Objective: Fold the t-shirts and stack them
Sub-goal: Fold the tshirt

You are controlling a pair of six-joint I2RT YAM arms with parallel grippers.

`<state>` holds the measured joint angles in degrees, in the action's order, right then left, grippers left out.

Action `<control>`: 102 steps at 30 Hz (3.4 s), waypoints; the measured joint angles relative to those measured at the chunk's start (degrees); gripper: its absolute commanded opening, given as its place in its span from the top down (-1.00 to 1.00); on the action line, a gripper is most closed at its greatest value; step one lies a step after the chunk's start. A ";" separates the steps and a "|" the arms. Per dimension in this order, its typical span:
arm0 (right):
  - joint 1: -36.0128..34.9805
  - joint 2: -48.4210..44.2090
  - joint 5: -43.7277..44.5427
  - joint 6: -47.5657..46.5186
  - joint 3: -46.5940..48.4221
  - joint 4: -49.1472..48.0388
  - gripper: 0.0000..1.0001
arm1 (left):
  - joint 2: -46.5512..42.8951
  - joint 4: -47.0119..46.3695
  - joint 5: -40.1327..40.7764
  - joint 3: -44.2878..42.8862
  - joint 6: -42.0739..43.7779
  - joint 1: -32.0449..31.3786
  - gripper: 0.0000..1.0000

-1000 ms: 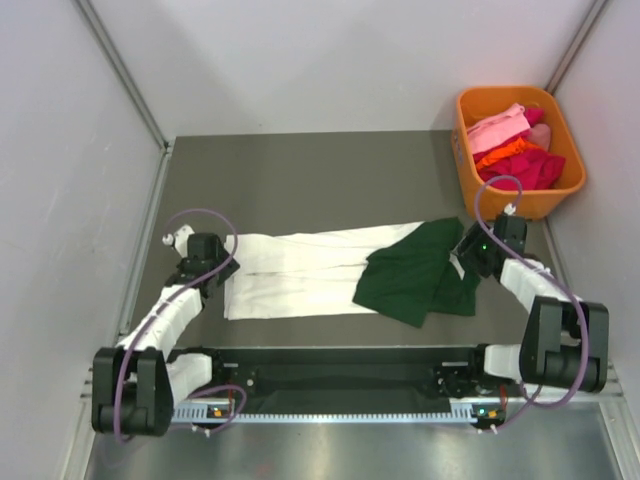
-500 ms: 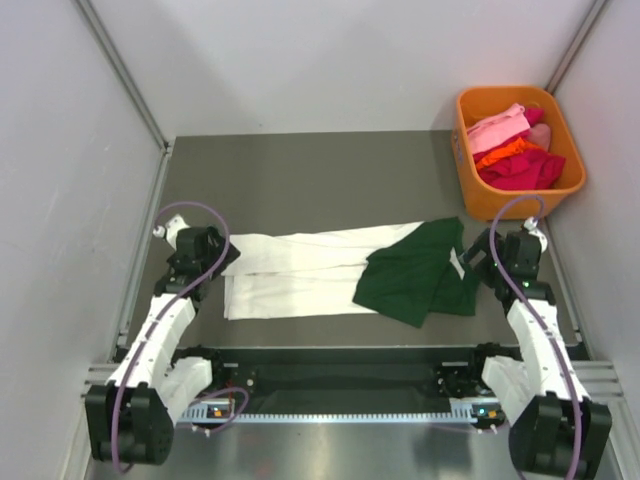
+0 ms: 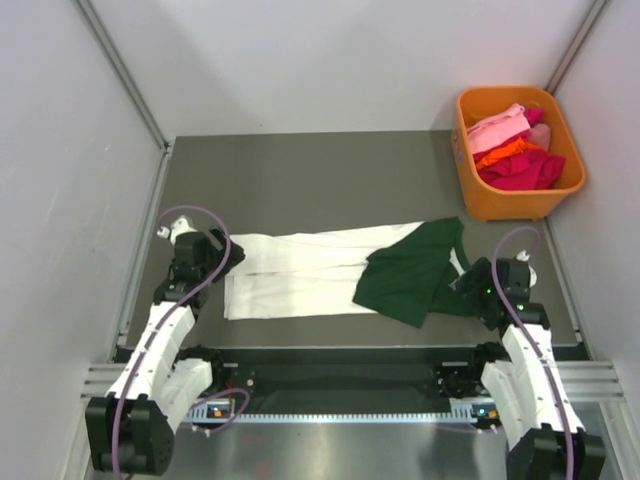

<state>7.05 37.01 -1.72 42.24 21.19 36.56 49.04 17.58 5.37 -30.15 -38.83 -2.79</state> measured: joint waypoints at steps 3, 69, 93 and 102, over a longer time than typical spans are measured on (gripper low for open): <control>-2.89 1.81 -0.31 2.21 -0.98 -0.61 -0.97 | 0.37 -0.52 -0.52 0.63 0.02 0.02 -0.82; -15.52 74.95 -9.94 -13.75 60.19 -23.56 -0.47 | 18.25 -3.39 0.59 -9.53 10.64 -32.92 -0.48; -14.36 90.58 -8.92 -12.13 72.50 -26.56 0.10 | 39.01 5.27 8.50 -17.20 14.67 -51.08 0.14; -14.36 93.96 -9.14 -12.00 77.11 -25.59 0.50 | 43.52 6.58 10.10 -20.57 13.44 -51.17 1.00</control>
<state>-7.31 130.98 -10.85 30.24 98.30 10.96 92.55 24.16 15.46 -50.72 -25.39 -53.95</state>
